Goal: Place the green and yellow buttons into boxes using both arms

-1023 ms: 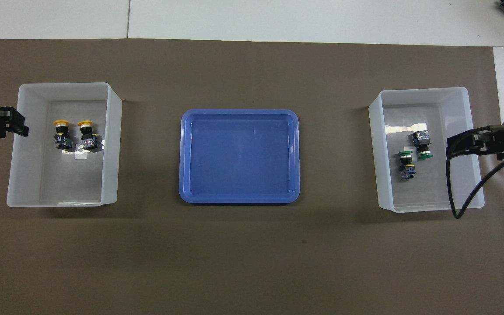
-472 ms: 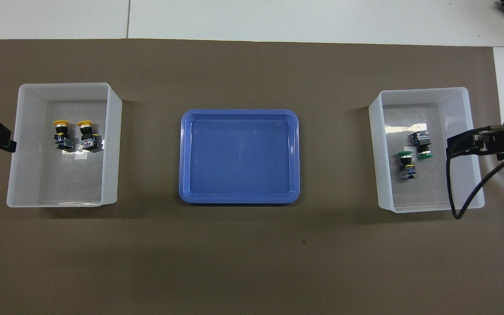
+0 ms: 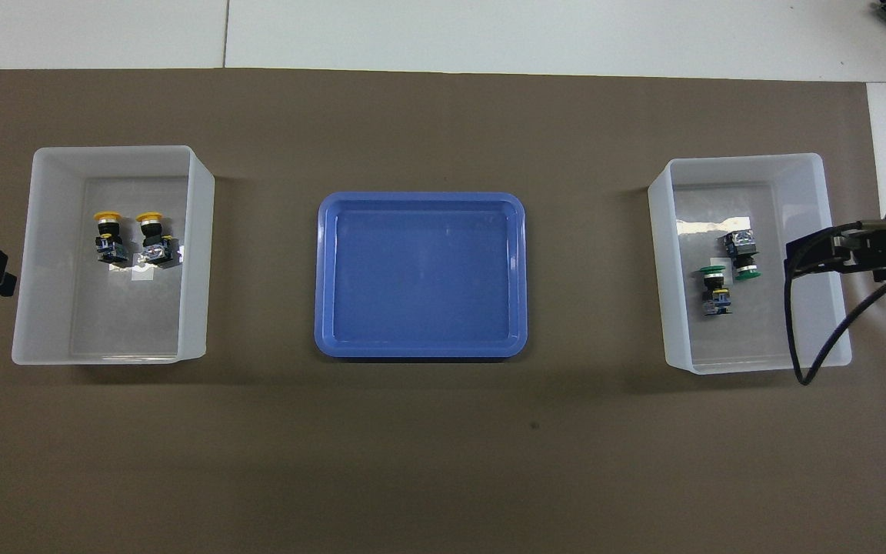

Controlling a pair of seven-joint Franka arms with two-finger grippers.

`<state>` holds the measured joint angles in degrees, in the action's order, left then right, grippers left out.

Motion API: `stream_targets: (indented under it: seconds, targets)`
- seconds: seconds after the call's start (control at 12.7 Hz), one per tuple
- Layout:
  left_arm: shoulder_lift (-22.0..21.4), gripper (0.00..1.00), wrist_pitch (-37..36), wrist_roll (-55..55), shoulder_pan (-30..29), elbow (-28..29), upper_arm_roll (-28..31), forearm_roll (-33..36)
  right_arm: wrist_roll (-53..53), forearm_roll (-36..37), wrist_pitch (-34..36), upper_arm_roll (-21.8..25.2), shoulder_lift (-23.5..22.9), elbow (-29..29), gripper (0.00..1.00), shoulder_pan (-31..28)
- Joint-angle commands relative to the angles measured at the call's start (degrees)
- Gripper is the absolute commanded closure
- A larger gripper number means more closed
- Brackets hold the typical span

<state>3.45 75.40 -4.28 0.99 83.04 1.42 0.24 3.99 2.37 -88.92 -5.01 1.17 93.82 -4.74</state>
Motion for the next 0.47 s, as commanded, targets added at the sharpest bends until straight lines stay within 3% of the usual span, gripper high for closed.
stream_targets:
  seconds: [0.0,0.24,0.39]
  targets:
    - [-0.9,0.45,-2.8,3.2,3.8,-0.4,0.1,2.0,0.3,-1.1,-0.3,-0.3,1.3,1.4,0.00,-0.5]
    - [-2.2,0.44,-3.3,3.3,4.8,-0.4,0.2,2.3,0.3,-1.1,-0.3,-0.3,1.3,1.4,0.00,-0.4]
    - [-3.5,0.29,-2.7,3.0,4.8,-0.3,-0.1,2.2,0.3,-1.1,-0.3,-0.3,1.3,1.4,0.00,-0.5]
